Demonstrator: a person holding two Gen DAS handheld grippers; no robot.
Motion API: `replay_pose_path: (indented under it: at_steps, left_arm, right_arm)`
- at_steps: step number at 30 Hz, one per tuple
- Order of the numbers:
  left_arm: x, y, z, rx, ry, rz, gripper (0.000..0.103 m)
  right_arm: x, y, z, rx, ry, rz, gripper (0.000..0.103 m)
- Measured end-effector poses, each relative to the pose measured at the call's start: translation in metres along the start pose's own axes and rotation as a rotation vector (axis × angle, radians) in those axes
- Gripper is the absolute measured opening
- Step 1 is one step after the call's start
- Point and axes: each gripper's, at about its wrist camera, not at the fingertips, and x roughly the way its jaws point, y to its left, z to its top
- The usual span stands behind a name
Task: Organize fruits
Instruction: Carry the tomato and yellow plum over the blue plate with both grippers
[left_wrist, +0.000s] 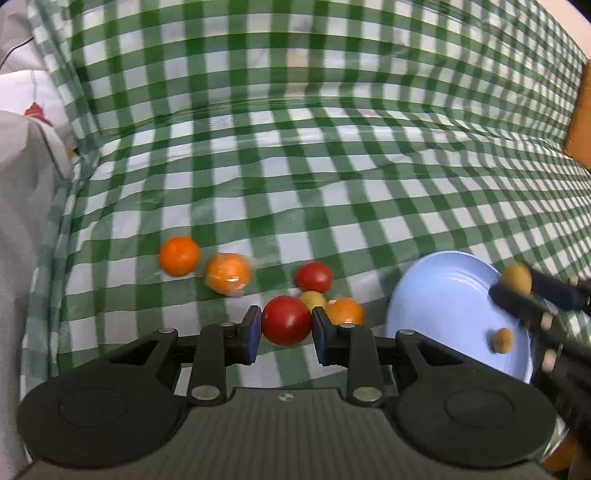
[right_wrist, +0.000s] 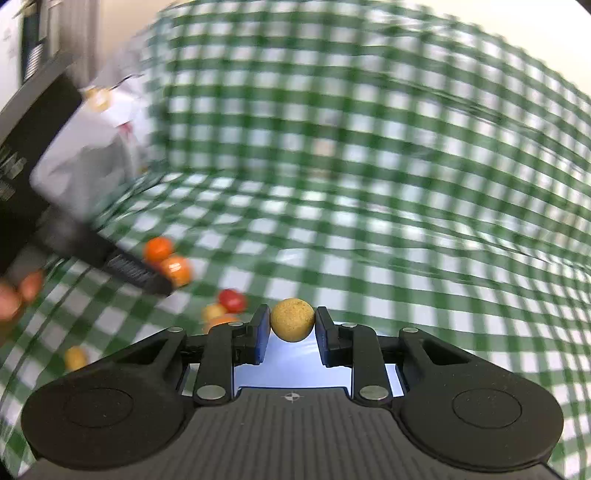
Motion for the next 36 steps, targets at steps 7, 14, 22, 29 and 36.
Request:
replay_pose_path:
  at_steps: [7, 14, 22, 29, 36]
  left_arm:
    - [-0.003, -0.046, -0.007, 0.045, 0.004, -0.120, 0.032]
    - [0.004, -0.089, -0.017, 0.124, -0.001, -0.160, 0.032]
    - [0.009, -0.119, -0.028, 0.227, -0.027, -0.149, 0.032]
    - [0.008, -0.119, -0.028, 0.226, -0.037, -0.153, 0.032]
    - [0.007, -0.118, -0.027, 0.231, -0.041, -0.151, 0.032]
  right_arm:
    - [-0.001, -0.061, -0.007, 0.190, 0.031, -0.157, 0.027]
    - [-0.001, -0.084, -0.016, 0.248, 0.057, -0.182, 0.027]
    - [0.002, -0.082, -0.018, 0.254, 0.073, -0.173, 0.027]
    - [0.006, -0.082, -0.012, 0.241, 0.072, -0.168, 0.027]
    - [0.007, -0.083, -0.011, 0.227, 0.076, -0.161, 0.027]
